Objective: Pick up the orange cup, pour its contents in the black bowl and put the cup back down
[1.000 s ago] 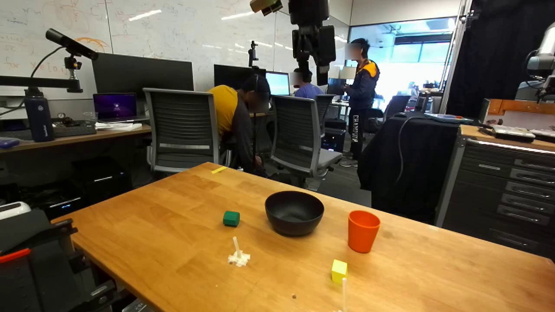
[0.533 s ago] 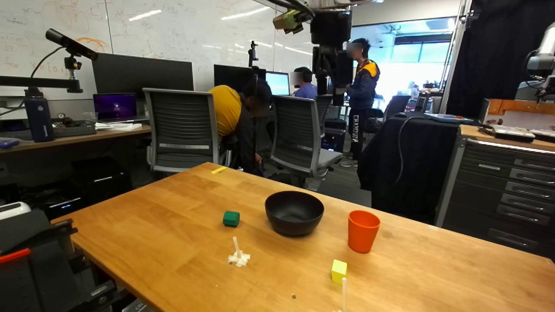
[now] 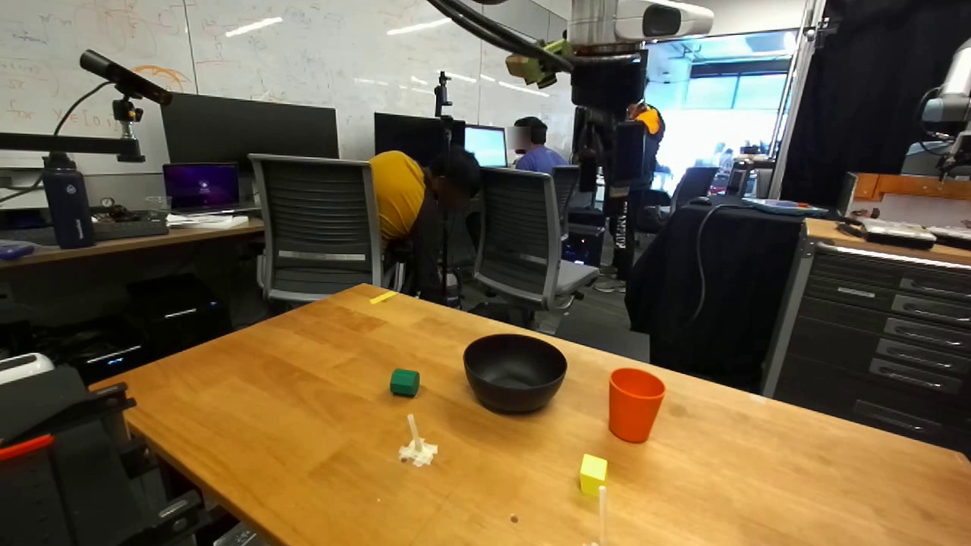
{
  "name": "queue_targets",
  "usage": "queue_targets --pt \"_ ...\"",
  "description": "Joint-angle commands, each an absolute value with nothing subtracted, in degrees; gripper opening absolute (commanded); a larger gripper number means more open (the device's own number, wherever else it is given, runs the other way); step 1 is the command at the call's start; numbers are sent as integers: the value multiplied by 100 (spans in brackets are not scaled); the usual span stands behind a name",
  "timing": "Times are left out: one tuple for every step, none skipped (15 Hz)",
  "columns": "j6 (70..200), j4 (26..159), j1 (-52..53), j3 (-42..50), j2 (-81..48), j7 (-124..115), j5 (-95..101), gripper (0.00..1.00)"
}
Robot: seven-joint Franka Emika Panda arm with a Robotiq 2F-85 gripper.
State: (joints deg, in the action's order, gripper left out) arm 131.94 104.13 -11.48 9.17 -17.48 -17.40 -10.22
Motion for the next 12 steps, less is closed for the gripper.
queue_targets --pt "13263 10042 -1203 1003 -2136 -1858 -1190 100" --pt "13279 9968 -1225 1017 -2242 -1881 -1197 100" --pt "13297 9921 -1250 1026 -2318 -1890 -1204 100" --pt "13295 9863 -1267 1040 -2401 -1931 -1199 100" --pt "13313 9813 -1287 1052 -2491 -1974 -1200 100" --pt "13339 9756 -1305 1061 -2568 -2013 -1200 100" --pt "13357 9683 -1324 1075 -2677 -2059 -1199 100" --pt "13345 9620 -1342 1083 -2752 -2084 -1203 100" --pt "13350 9566 -1360 1098 -2841 -2127 -1209 100" --pt "13347 9505 -1380 1108 -2925 -2170 -1218 100" --pt "13350 9437 -1391 1118 -3002 -2221 -1216 100" --pt "13340 9389 -1430 1118 -3085 -2238 -1245 100"
